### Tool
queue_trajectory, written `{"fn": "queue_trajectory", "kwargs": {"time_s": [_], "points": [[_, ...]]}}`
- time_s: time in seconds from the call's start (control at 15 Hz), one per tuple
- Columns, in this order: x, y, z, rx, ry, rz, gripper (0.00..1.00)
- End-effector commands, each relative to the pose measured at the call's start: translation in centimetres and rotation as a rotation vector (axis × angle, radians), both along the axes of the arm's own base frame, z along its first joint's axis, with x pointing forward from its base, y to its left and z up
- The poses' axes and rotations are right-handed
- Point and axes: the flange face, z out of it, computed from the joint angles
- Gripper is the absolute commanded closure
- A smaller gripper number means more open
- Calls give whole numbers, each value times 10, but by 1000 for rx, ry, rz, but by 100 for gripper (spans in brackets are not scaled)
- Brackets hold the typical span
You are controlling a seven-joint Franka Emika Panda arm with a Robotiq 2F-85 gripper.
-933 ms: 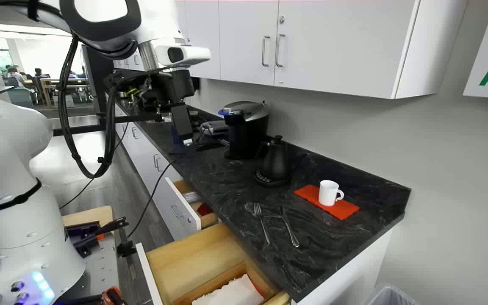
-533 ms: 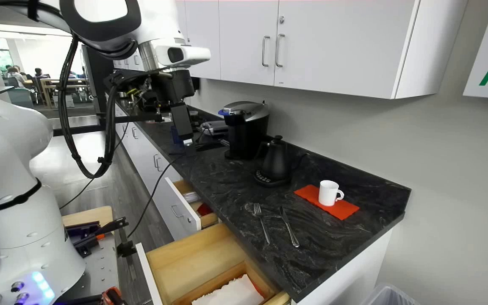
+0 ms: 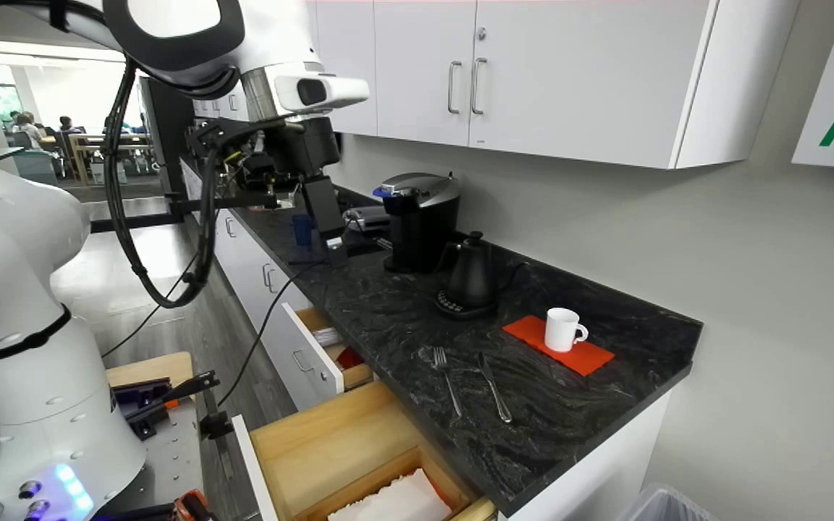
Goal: Pick the fork and knife on the counter and put them in the drawer
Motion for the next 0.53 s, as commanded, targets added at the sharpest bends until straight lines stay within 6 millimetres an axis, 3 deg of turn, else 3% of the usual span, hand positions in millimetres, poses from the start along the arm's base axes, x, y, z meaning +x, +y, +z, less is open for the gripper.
{"fn": "queue_trajectory", "kwargs": {"time_s": [0.0, 0.47], "points": [[43, -63, -4, 3, -22, 181, 0], [74, -192, 20, 68, -54, 534, 0]]}}
